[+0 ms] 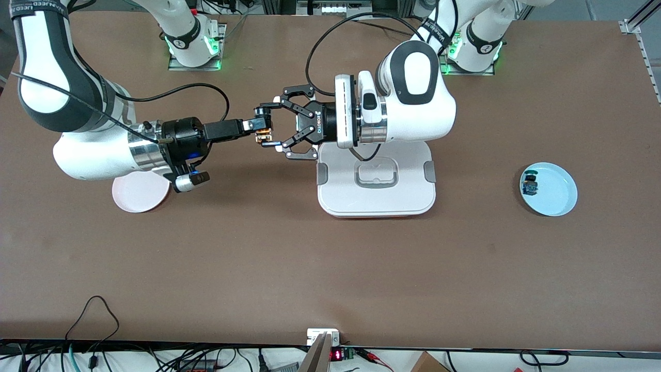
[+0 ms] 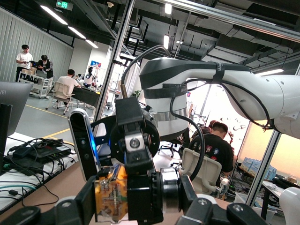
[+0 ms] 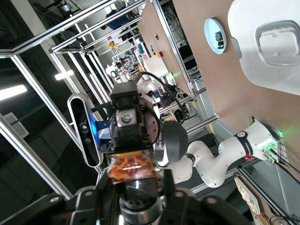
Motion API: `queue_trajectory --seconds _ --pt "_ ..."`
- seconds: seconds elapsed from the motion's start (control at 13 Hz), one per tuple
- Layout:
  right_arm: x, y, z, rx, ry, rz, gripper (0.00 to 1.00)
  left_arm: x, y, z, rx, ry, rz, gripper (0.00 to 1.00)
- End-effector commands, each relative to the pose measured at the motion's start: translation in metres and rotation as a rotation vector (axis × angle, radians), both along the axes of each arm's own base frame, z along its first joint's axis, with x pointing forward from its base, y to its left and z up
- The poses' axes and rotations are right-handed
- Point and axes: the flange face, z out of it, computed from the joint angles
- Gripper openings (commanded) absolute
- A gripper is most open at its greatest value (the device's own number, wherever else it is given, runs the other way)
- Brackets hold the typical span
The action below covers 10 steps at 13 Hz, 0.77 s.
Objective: Transfer orange switch to right arm and place
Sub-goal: 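Close the right gripper on the switch held by the left gripper, then open the left gripper while the right gripper carries the switch away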
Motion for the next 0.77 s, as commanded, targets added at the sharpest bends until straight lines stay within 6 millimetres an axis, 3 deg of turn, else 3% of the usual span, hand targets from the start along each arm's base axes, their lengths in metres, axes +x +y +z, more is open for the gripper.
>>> queue_trajectory --seconds 0.0,0.15,0.23,0.31,0.46,0.54,0.69 --pt "0.0 -0.001 0.014 0.02 0.029 0.009 0.0 -0.002 0.003 0.007 -0.008 -0.021 0.013 0.0" --pt "0.0 -0.002 0.013 0.018 0.029 0.007 0.0 -0.002 0.003 0.007 -0.008 -0.021 0.013 0.0" --pt "0.001 -0.003 0.014 0.019 0.026 0.005 0.0 -0.002 0.003 0.007 -0.009 -0.018 0.014 0.11" --pt "0.0 -0.002 0.014 0.02 0.022 0.008 0.0 -0.002 0.003 0.007 -0.013 -0.017 0.016 0.99" --pt "0.001 -0.003 0.012 0.021 0.022 0.008 0.0 0.001 0.006 0.007 -0.015 -0.016 0.021 1.0" --pt "0.0 -0.003 0.012 0.021 0.017 0.01 0.0 0.01 0.018 0.008 -0.012 -0.024 0.036 1.0" --pt "0.0 -0.002 0.012 0.023 0.016 0.016 0.0 0.045 0.075 0.001 -0.057 -0.065 0.032 1.0"
